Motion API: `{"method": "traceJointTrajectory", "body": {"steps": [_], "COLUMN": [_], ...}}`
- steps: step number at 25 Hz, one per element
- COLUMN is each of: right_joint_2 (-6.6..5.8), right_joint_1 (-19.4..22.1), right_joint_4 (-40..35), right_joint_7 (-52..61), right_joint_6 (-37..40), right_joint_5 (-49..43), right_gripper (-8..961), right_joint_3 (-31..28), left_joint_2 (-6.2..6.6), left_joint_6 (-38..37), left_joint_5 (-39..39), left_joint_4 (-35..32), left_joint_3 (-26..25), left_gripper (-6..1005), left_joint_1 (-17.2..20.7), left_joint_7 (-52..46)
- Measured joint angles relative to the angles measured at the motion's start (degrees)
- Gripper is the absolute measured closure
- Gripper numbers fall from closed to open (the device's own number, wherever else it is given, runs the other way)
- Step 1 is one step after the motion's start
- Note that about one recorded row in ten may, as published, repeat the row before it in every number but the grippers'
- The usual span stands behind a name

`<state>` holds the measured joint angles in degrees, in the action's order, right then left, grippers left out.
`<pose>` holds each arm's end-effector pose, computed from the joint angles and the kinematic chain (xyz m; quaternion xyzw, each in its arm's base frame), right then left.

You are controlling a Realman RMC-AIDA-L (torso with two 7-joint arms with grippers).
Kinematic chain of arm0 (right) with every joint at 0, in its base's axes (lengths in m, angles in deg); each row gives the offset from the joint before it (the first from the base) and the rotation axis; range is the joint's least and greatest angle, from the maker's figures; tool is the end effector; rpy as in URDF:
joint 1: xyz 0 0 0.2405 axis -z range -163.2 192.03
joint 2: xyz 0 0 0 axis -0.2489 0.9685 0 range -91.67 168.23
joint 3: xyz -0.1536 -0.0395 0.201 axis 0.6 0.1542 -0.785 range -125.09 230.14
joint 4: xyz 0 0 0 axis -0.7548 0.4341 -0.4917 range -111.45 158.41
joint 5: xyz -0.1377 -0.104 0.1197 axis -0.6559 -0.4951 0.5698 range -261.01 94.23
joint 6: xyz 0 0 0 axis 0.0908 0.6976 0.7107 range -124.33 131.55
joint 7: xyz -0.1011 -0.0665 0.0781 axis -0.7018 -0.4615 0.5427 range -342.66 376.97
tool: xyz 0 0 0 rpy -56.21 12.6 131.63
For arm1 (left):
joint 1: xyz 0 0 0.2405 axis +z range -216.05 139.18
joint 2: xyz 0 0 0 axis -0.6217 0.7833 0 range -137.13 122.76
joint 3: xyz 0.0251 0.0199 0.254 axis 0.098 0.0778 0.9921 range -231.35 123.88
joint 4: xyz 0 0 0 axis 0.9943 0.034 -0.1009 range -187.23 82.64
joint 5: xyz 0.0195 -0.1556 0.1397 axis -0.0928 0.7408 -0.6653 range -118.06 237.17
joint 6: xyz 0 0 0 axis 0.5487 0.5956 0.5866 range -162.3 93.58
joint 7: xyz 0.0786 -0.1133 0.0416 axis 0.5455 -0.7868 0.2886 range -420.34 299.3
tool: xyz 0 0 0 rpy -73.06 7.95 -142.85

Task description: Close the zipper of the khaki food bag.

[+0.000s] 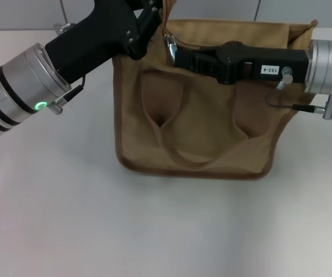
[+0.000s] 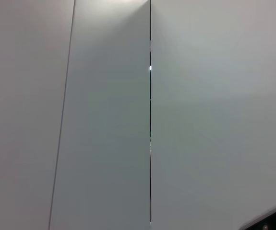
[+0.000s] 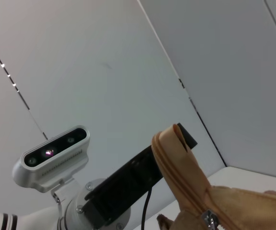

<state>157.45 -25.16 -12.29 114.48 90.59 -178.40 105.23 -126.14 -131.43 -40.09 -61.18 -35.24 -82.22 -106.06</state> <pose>0.1654 0.3700 -0.0115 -0.8992 0.2654 0.3466 0.0307 -0.1767 0.3571 -0.0113 -0.8282 -0.0522 -0.5155 0.2136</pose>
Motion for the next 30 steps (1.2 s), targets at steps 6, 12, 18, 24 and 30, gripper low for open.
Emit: {"method": "traceJointTrajectory", "body": {"steps": [6,12,18,24,30], "right_joint_2": [0.00,-0.25,-1.43,-1.76,-1.01], "right_joint_1": [-0.5,5.1,15.9,16.9,9.8], "right_joint_4": [-0.1,-6.6,-16.2,-15.9,-9.1], "right_joint_7": [0.3,4.2,7.5,5.2,1.4], "right_joint_6": [-0.5,-1.4,1.8,9.8,9.9], "right_joint_5": [-0.1,-2.3,-2.9,-2.2,-3.2], "right_gripper": [951,953,954,910,865], "right_joint_3": [0.1,-1.1,-9.6,-14.1,-13.1], "left_joint_2": [0.09,0.40,0.54,0.44,0.30], "left_joint_6": [-0.3,-1.2,-1.9,-1.9,-1.9], "left_joint_5": [0.2,2.6,4.1,4.2,4.1], "left_joint_4": [0.0,-0.8,-2.9,-2.9,-2.6], "left_joint_3": [-0.2,-0.3,-0.3,0.0,0.2], "left_gripper": [943,941,940,939,937], "left_joint_1": [0.5,2.3,4.0,4.3,3.8], "left_joint_7": [-0.4,-1.4,-2.8,-2.8,-2.8]}}
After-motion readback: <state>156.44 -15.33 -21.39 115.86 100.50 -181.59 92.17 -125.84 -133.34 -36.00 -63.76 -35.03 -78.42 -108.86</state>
